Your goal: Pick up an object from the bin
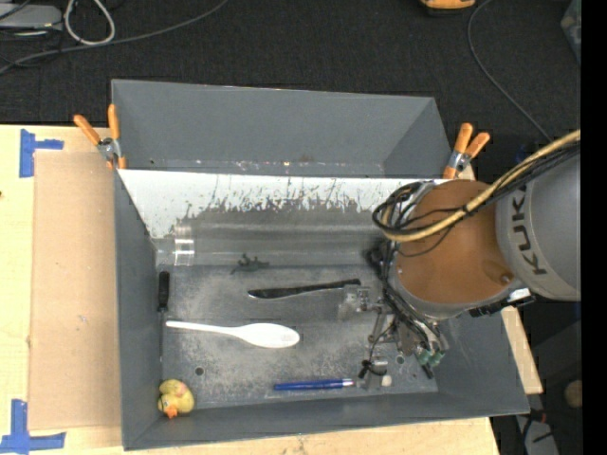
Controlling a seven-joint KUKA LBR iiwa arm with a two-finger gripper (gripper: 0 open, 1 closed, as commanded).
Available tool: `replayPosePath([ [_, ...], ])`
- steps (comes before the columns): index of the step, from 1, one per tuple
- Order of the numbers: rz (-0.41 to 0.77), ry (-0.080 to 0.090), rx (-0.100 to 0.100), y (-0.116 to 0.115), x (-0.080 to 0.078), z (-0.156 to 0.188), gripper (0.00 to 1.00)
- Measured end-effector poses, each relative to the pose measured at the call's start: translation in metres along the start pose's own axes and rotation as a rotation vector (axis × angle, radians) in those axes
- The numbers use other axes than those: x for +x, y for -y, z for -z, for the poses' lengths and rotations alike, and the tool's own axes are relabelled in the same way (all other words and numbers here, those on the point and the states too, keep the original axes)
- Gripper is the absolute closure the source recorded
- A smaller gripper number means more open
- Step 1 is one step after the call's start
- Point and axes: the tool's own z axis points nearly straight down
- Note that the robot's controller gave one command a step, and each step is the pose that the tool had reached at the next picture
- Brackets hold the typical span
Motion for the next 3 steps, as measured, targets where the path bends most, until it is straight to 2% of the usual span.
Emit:
replayPosePath([
  [1,0.0,0.004,0.0,0.0,-0.001,0.002,0.0],
  [2,0.148,0.005,0.0,-0.005,-0.002,-0.059,0.0],
  [3,0.245,0.005,0.001,-0.013,0.0,-0.051,0.0],
])
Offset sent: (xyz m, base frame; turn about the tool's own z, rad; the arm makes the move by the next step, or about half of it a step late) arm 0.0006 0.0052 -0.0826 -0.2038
